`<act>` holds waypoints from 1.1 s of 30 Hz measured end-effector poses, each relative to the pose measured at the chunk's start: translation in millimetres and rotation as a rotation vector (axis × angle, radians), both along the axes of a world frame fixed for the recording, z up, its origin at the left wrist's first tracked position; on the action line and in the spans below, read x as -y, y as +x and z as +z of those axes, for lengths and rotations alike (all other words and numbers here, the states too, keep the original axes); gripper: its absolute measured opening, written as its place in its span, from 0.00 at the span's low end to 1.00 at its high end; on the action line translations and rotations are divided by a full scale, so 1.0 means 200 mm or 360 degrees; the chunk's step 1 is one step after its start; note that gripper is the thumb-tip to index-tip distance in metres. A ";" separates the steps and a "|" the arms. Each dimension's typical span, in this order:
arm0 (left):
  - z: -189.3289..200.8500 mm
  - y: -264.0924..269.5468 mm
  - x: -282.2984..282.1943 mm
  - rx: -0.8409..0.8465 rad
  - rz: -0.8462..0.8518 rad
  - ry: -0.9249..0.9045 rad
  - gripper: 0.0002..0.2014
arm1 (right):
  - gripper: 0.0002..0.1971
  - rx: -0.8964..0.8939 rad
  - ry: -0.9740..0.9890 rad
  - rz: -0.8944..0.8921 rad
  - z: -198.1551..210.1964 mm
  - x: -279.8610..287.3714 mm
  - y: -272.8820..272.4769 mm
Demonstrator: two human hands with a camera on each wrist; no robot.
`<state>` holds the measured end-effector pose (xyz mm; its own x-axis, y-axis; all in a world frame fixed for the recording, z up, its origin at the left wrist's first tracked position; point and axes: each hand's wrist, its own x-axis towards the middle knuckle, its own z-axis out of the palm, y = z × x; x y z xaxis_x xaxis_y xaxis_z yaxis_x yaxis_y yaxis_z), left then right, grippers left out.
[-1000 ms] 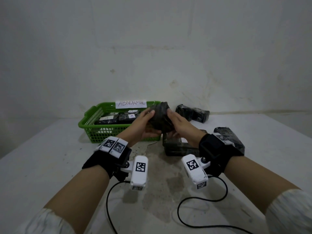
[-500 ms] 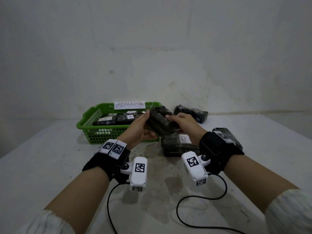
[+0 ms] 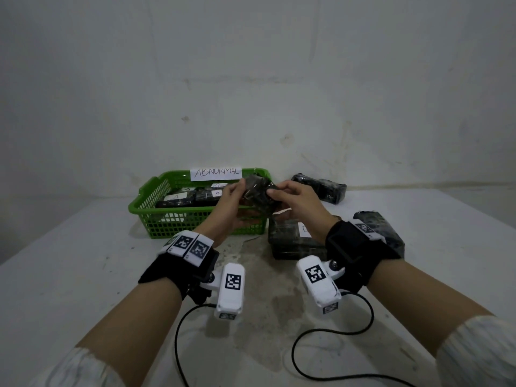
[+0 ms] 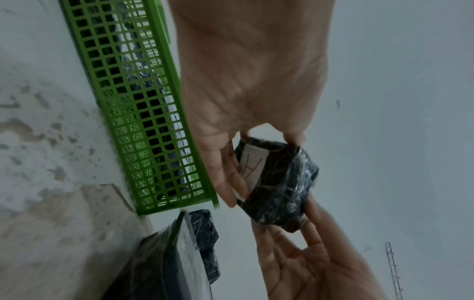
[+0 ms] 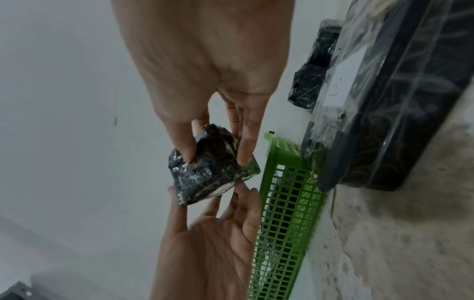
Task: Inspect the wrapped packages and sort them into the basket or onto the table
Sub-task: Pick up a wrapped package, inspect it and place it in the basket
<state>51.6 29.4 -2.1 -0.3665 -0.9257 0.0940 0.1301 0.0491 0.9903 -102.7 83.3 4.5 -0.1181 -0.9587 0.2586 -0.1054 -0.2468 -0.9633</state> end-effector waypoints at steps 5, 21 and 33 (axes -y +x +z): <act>0.00 0.01 -0.03 -0.0057 -0.0219 -0.0016 0.16 | 0.11 0.0003 0.0049 -0.0003 -0.01 0.01 -0.02; 0.01 0.00 -0.01 0.0182 -0.0100 -0.0136 0.14 | 0.05 0.0045 0.0031 0.0011 -0.03 0.03 -0.01; 0.02 0.03 0.00 0.0222 -0.0024 -0.0092 0.17 | 0.13 -0.0043 0.0049 0.0089 -0.01 0.02 0.00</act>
